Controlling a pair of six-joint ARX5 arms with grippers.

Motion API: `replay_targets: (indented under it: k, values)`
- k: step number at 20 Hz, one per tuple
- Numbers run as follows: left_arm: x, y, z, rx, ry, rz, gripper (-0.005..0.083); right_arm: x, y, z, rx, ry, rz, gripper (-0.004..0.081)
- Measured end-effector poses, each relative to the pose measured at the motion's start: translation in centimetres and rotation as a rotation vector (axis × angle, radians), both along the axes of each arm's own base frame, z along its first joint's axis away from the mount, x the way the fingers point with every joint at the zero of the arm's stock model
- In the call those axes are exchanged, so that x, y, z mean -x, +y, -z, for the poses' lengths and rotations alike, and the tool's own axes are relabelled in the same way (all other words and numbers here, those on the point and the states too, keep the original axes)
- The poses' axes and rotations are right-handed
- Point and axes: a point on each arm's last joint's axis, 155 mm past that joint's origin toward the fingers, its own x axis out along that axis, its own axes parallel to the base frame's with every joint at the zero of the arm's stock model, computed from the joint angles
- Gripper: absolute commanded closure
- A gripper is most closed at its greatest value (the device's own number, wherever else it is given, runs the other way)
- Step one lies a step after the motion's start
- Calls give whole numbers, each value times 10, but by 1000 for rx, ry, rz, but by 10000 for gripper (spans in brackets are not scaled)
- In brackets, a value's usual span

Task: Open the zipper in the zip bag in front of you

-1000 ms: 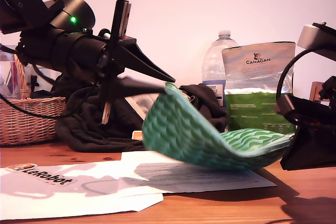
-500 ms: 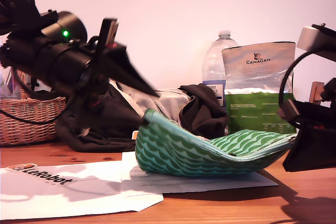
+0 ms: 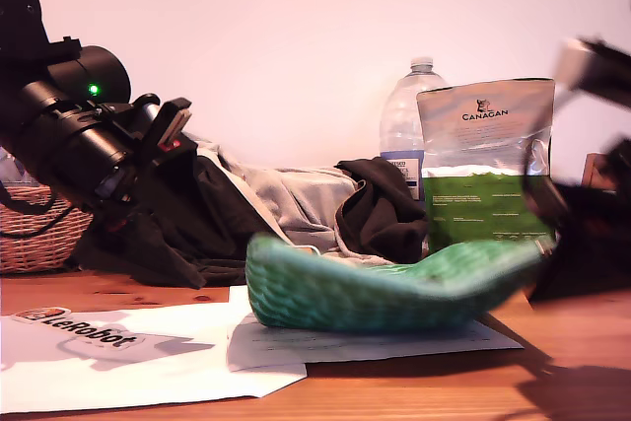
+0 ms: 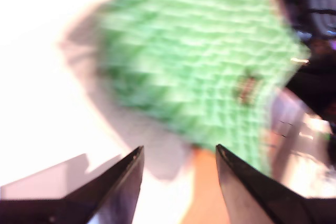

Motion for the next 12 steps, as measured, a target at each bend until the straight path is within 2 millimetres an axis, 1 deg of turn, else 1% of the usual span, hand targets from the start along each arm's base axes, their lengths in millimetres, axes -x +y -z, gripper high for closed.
replay_targets:
  k: [1,3,7,10,12]
  values:
    - [-3,1,-2,-13,-21,9,436,-6,0,-7,6,-12,0,783]
    - [-17,0,-11,-26,-74,7,436,-12,-3,-14,21,-14,6,783]
    - [-62,-2,-48,-58,-234,-34,436,-6,-13,-3,68,27,7,783]
    - [-81,-14,-82,-19,-341,-15,436,-8,-15,-3,85,17,-2,783]
    - [-86,-33,-102,16,-454,47,437,-9,-15,-5,98,1,-15,783]
